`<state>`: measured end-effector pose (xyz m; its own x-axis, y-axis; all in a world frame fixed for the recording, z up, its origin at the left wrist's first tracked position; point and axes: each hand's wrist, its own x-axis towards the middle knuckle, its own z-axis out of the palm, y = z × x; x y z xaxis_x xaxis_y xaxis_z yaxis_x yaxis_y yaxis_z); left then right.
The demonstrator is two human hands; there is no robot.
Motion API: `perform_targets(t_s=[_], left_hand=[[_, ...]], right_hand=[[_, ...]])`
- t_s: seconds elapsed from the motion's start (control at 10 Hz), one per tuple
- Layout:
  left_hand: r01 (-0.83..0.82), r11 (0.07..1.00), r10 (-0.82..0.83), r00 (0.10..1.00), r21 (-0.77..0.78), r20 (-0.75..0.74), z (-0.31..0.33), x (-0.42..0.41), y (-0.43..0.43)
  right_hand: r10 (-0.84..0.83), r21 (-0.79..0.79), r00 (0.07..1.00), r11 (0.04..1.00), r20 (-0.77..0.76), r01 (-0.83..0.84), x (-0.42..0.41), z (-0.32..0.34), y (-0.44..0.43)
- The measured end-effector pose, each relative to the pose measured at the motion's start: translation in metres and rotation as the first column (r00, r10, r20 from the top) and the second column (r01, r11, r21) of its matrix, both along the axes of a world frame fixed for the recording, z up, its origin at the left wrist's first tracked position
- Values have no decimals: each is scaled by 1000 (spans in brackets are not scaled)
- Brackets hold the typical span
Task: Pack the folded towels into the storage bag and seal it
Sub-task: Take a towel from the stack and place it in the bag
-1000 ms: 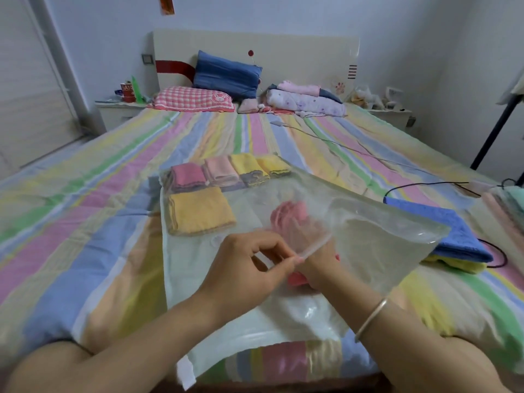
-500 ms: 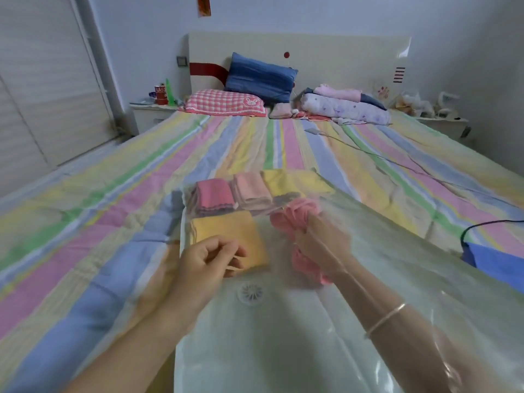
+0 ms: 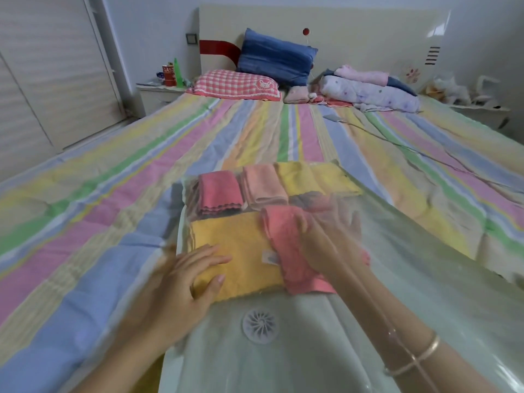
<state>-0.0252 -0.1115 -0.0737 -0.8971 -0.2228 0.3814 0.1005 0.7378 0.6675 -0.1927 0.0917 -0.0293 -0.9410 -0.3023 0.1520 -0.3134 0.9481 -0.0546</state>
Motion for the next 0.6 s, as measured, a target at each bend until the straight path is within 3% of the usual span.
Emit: perform_targets(t_s=[0.1,0.2,0.3,0.4,0.5,0.6], left_hand=[[-5,997,5,1000,-72,-6,-8,1,0],[-12,992,13,1000,-125,9,-12,2,-3],[-8,989,9,1000,-146,5,-14,3,-3],[-9,985,9,1000,-173,-1,-16,4,-1],[-14,980,13,1000,-198,-5,-17,6,-1],[-18,980,19,1000,-200,1,-19,7,-2]], right_hand=[[86,-109,996,991,18,-84,17,15,-1],[244,-214,957,954,158,-208,15,-2,1],[224,-115,943,973,246,-201,8,-20,11],[267,-235,926,950,266,-207,6,-25,20],[175,-258,976,956,128,-137,-1,-23,26],[171,-101,980,982,104,-161,-6,-35,29]])
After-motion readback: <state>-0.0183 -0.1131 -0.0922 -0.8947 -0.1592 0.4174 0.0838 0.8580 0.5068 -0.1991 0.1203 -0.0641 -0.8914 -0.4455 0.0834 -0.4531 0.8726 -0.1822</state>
